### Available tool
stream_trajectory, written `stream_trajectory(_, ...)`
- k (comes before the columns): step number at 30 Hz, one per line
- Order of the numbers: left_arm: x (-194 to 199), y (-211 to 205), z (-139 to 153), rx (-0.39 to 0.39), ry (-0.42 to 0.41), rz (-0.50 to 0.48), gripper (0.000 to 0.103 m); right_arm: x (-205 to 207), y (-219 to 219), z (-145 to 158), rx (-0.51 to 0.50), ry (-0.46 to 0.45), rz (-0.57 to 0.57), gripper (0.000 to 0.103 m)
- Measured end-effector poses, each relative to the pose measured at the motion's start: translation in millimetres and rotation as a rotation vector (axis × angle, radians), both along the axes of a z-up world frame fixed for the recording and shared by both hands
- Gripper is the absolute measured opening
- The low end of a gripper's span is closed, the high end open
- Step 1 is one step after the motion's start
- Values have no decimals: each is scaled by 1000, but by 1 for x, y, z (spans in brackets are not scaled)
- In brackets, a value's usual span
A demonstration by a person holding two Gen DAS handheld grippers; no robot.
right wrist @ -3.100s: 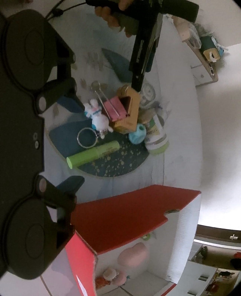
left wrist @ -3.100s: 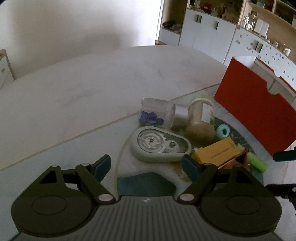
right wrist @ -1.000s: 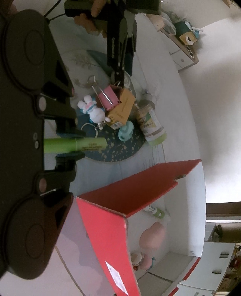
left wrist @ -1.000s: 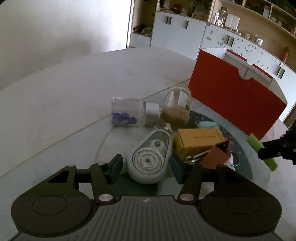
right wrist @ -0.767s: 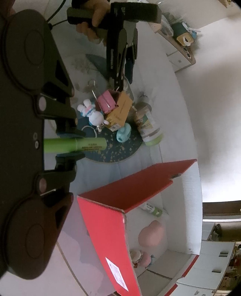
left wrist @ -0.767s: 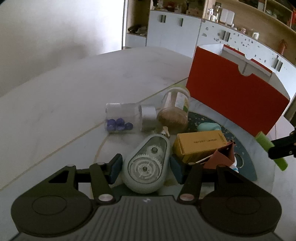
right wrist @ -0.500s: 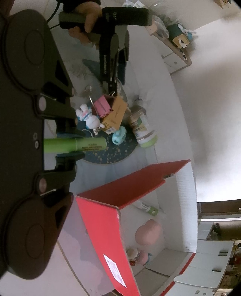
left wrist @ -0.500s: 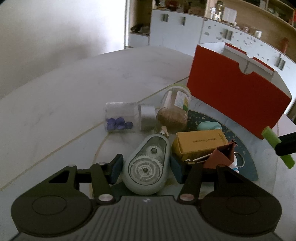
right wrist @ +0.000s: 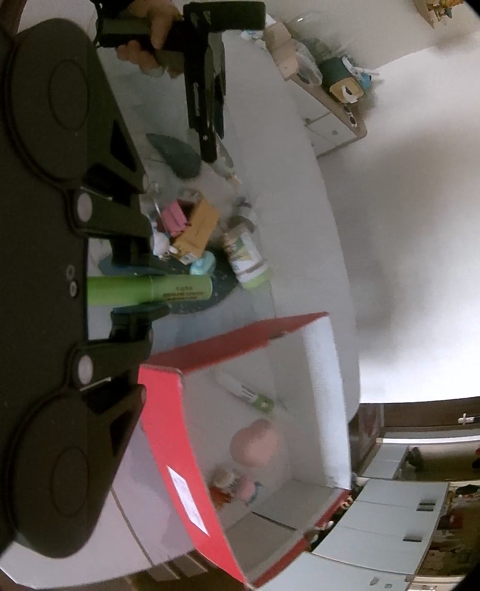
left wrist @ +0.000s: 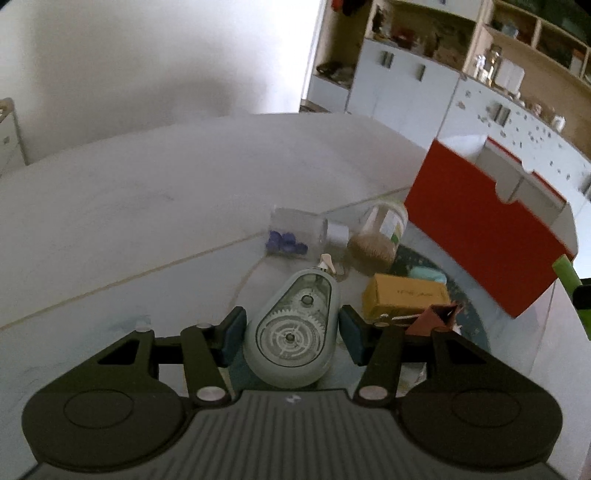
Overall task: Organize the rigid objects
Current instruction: 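Carry tape dispenser in left gripper while right gripper carries highlighter into red box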
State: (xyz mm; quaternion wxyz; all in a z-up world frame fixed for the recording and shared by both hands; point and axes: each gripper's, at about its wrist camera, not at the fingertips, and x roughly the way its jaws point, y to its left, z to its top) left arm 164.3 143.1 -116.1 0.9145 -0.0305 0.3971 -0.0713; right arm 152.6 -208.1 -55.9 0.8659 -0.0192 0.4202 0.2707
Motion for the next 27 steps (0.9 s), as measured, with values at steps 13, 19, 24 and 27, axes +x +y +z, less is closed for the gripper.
stream_trajectory(13,-8,-44,58,-17,-59,34,54,44,-42,25,17,-55,38,16)
stream_trajectory(19,6,-86,76,-35,-70,19,54,74,-66,29,19,-65,46,16)
stream_trajectory(24,23,-126,85,-37,-80,1,54,101,-87,28,17,-73,54,15)
stream_trajectory(27,33,-148,88,-36,-79,-10,54,114,-99,27,13,-82,60,16)
